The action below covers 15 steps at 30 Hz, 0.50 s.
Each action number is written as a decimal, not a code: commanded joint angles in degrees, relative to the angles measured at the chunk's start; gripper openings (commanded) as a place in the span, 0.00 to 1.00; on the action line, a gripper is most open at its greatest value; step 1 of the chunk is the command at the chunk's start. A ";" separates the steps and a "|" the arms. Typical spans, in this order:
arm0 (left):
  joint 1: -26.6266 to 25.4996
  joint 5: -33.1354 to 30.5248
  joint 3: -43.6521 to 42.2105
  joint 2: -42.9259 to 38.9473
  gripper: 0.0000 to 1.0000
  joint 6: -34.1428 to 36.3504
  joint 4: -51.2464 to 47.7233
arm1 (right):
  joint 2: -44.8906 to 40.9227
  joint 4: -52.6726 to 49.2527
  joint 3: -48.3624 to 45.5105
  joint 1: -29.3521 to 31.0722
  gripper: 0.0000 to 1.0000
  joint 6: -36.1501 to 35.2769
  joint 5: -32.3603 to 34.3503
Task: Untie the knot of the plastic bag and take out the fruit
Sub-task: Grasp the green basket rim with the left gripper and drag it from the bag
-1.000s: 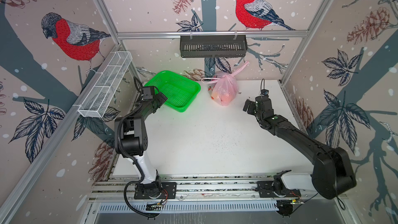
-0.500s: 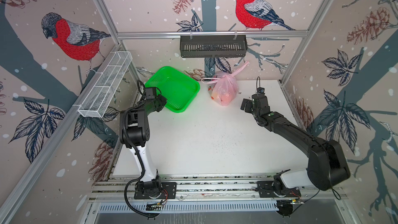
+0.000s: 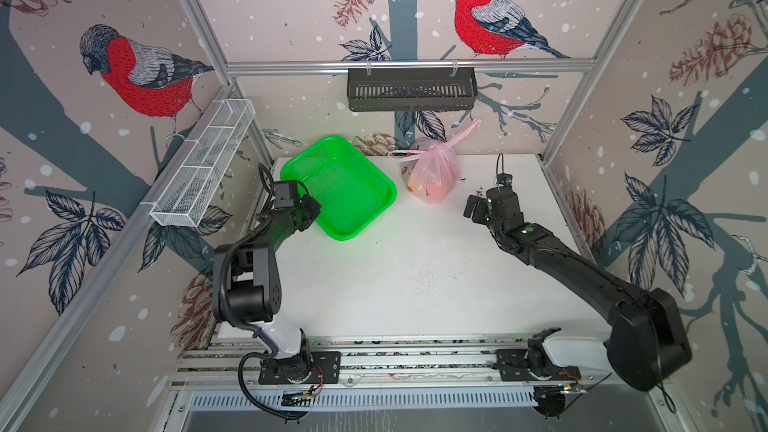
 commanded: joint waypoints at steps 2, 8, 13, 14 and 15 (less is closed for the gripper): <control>-2.88 4.38 -4.80 -11.11 0.00 3.42 -4.79 | -5.22 -2.72 -2.45 -0.23 0.99 2.77 4.38; -12.33 8.67 -11.84 -24.59 0.00 2.46 -8.49 | -13.44 -6.43 -5.65 -2.70 0.99 4.27 9.14; -24.22 5.45 -12.80 -26.23 0.00 -1.57 -7.03 | -20.93 -8.98 -9.07 -9.75 0.99 3.88 9.25; -26.30 4.66 -12.42 -25.78 0.00 -2.37 -6.33 | -22.05 -9.61 -9.68 -11.78 0.99 3.88 8.74; -28.74 3.87 -11.85 -25.03 0.00 -3.47 -5.34 | -22.94 -10.06 -10.20 -13.73 0.99 3.80 7.91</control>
